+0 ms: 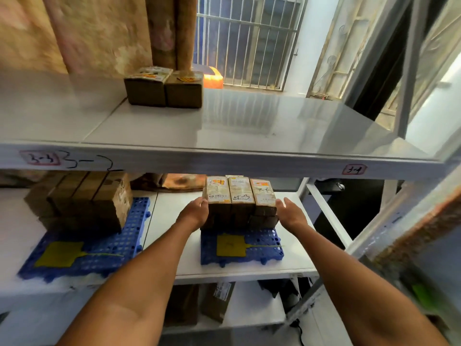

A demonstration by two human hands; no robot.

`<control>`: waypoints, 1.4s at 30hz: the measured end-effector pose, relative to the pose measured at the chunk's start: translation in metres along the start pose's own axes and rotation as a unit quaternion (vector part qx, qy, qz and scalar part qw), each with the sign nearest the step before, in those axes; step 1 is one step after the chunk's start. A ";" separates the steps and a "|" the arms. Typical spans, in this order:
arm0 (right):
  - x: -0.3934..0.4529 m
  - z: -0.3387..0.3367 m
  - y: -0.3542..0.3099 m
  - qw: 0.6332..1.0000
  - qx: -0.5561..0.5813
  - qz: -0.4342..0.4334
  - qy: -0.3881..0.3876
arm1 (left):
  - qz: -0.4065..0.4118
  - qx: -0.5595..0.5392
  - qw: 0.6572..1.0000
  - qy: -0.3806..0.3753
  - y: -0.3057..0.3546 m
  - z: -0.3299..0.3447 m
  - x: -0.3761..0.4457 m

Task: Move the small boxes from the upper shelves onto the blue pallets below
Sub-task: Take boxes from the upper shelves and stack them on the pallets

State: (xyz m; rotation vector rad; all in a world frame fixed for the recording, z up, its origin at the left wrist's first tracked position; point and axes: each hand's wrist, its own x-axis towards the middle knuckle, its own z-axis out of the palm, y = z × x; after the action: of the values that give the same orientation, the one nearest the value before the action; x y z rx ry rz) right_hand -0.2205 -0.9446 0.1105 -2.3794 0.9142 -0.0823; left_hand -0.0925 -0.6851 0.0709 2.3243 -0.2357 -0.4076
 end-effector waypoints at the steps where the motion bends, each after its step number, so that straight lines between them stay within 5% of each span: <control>1: -0.010 -0.004 -0.002 1.000 -0.023 -0.015 -0.002 | 0.005 0.015 1.000 0.003 0.000 -0.004 -0.010; 16: -0.222 -0.041 -0.076 0.972 -0.080 -0.219 0.020 | 0.134 0.142 0.978 0.069 0.032 -0.101 -0.235; 23: -0.287 -0.061 -0.153 0.946 -0.014 -0.314 0.084 | 0.197 0.094 0.964 0.155 0.051 -0.179 -0.287; 29: -0.265 -0.083 -0.232 0.924 0.052 -0.354 0.133 | 0.240 0.063 0.929 0.273 0.062 -0.252 -0.253; 35: -0.191 -0.065 -0.284 0.957 0.067 -0.259 0.109 | 0.164 -0.002 0.972 0.168 0.053 -0.308 -0.162; 42: -0.101 -0.063 -0.330 0.982 0.082 -0.146 0.091 | 0.108 -0.030 0.984 0.136 0.072 -0.332 -0.060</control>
State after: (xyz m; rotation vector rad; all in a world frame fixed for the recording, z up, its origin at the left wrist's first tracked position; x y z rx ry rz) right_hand -0.1181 -0.7158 0.3558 -2.3600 0.6050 -0.4791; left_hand -0.0327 -0.5016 0.3566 2.2351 -0.3315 0.0122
